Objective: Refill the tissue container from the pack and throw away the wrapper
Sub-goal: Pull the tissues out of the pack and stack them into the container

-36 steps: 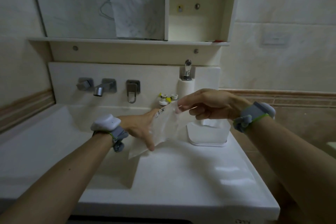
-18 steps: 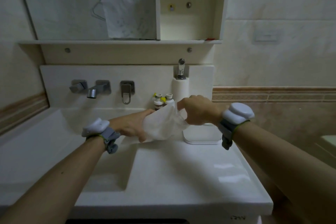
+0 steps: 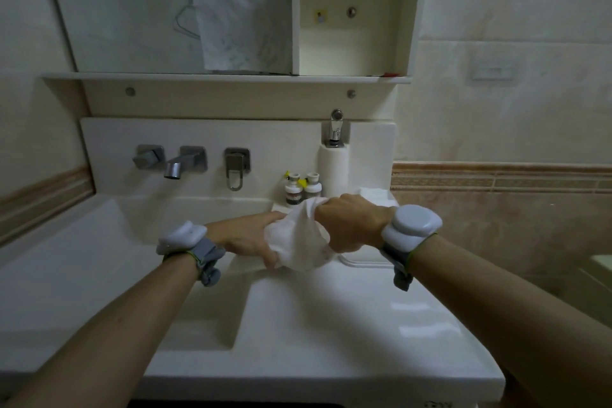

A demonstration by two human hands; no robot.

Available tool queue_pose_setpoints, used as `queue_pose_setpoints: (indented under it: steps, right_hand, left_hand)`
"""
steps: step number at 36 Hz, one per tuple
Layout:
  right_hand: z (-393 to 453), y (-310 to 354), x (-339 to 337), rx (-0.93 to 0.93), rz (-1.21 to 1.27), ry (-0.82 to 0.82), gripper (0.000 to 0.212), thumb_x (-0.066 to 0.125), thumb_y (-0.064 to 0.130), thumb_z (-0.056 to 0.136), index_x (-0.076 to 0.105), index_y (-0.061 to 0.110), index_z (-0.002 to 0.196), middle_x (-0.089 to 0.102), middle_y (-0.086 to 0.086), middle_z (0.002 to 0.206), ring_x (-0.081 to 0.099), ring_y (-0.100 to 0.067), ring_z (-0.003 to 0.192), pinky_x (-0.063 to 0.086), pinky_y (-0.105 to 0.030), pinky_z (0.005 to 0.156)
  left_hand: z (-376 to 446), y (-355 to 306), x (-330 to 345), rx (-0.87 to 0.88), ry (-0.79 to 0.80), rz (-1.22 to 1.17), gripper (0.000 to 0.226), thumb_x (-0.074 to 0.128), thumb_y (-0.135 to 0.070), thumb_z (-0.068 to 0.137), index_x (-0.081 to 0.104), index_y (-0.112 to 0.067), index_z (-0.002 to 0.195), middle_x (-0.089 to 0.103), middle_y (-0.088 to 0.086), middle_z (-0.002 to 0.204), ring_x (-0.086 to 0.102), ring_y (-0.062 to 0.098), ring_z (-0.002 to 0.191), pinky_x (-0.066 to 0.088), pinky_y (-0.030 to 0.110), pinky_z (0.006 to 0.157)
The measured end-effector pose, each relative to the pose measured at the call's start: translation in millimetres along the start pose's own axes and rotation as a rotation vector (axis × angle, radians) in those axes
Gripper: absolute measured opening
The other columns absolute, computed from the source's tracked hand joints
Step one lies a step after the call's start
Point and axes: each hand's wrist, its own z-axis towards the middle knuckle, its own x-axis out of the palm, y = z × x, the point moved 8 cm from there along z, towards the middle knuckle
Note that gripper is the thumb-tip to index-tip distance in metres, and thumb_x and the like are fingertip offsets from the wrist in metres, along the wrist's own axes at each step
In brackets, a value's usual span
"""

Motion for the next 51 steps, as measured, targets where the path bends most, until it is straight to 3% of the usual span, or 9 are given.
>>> queue_pose_setpoints:
  steps: [5, 10, 14, 19, 24, 34, 38, 48, 51]
  right_hand:
    - [0, 1, -1, -0.002, 0.012, -0.013, 0.022, 0.060, 0.017, 0.088, 0.061, 0.009, 0.108, 0.065, -0.007, 0.109, 0.062, -0.026, 0.096, 0.049, -0.031, 0.081]
    - [0, 2, -13, -0.017, 0.043, -0.164, 0.029, 0.055, 0.020, 0.092, 0.062, 0.011, 0.118, 0.065, -0.011, 0.111, 0.061, -0.030, 0.097, 0.042, -0.032, 0.075]
    - [4, 0, -10, 0.011, 0.146, -0.140, 0.033, 0.054, 0.021, 0.093, 0.060, 0.017, 0.125, 0.062, -0.011, 0.117, 0.059, -0.029, 0.101, 0.044, -0.032, 0.082]
    - [3, 0, -9, 0.032, 0.224, -0.099, 0.032, 0.050, 0.013, 0.093, 0.061, 0.016, 0.123, 0.061, -0.012, 0.118, 0.058, -0.031, 0.103, 0.043, -0.032, 0.081]
    - [3, 4, -13, 0.023, 0.192, -0.134, 0.032, 0.049, 0.011, 0.092, 0.060, 0.014, 0.122, 0.062, -0.011, 0.120, 0.058, -0.032, 0.104, 0.040, -0.032, 0.079]
    - [3, 5, -17, 0.022, 0.261, -0.192, 0.027, 0.052, 0.009, 0.089, 0.063, 0.011, 0.113, 0.065, -0.011, 0.114, 0.060, -0.032, 0.098, 0.047, -0.035, 0.079]
    - [4, 8, -20, 0.020, 0.254, -0.208, 0.027, 0.047, 0.009, 0.091, 0.063, 0.008, 0.113, 0.064, -0.016, 0.112, 0.059, -0.034, 0.098, 0.036, -0.030, 0.071]
    - [4, 9, -18, 0.024, 0.303, -0.208, 0.032, 0.048, 0.011, 0.094, 0.061, 0.012, 0.123, 0.061, -0.013, 0.120, 0.058, -0.030, 0.104, 0.036, -0.027, 0.074]
    - [4, 11, -18, 0.019, 0.326, -0.219, 0.034, 0.050, 0.010, 0.093, 0.060, 0.013, 0.125, 0.061, -0.011, 0.121, 0.059, -0.028, 0.104, 0.037, -0.024, 0.074]
  left_hand:
    - [-3, 5, -4, -0.034, -0.012, -0.128, 0.074, 0.078, -0.018, 0.059, 0.051, -0.032, 0.127, 0.062, -0.002, 0.118, 0.058, 0.023, 0.109, 0.050, 0.043, 0.097]
    - [-7, 8, -1, -0.055, 0.028, -0.324, 0.063, 0.074, 0.001, 0.070, 0.056, -0.025, 0.125, 0.065, 0.005, 0.118, 0.060, 0.026, 0.109, 0.053, 0.039, 0.092]
    - [-10, 8, -1, -0.044, 0.048, -0.364, 0.074, 0.076, -0.004, 0.057, 0.057, -0.027, 0.125, 0.065, 0.006, 0.118, 0.061, 0.029, 0.109, 0.054, 0.042, 0.092]
    - [-13, 5, -3, -0.023, 0.017, -0.366, 0.073, 0.070, 0.014, 0.064, 0.056, -0.023, 0.125, 0.065, 0.009, 0.117, 0.060, 0.029, 0.106, 0.054, 0.039, 0.086]
    - [-14, 2, -5, 0.000, -0.020, -0.364, 0.084, 0.075, 0.002, 0.052, 0.054, -0.026, 0.128, 0.065, 0.006, 0.119, 0.060, 0.029, 0.109, 0.052, 0.046, 0.094]
    - [-14, -5, -3, 0.024, -0.020, -0.486, 0.066, 0.074, 0.008, 0.074, 0.051, -0.029, 0.125, 0.065, 0.001, 0.117, 0.063, 0.015, 0.102, 0.054, 0.023, 0.075]
    - [-14, -6, -2, 0.051, -0.026, -0.452, 0.073, 0.076, 0.010, 0.069, 0.050, -0.027, 0.126, 0.064, 0.001, 0.120, 0.062, 0.016, 0.107, 0.056, 0.027, 0.085]
    - [-12, -11, -4, 0.054, -0.061, -0.300, 0.085, 0.082, 0.002, 0.065, 0.041, -0.029, 0.134, 0.057, 0.001, 0.124, 0.055, 0.022, 0.115, 0.049, 0.040, 0.099]
    - [-13, -16, -1, 0.064, -0.048, -0.262, 0.092, 0.083, 0.000, 0.065, 0.034, -0.028, 0.138, 0.054, -0.003, 0.126, 0.052, 0.019, 0.117, 0.047, 0.035, 0.099]
